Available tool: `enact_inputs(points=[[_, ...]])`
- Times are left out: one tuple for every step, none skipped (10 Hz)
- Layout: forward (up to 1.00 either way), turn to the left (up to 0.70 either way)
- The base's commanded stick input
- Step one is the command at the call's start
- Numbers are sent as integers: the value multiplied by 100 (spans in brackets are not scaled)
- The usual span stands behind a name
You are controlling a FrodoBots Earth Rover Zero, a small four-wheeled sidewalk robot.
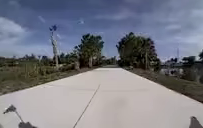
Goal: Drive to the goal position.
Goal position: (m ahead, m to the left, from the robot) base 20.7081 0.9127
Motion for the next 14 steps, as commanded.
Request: enact_inputs(points=[[73,0],[73,-7],[73,-14],[73,-21],[73,-27],[73,-34],[73,-27],[73,-8],[73,0],[73,0],[73,0],[73,0],[73,0],[73,0]])
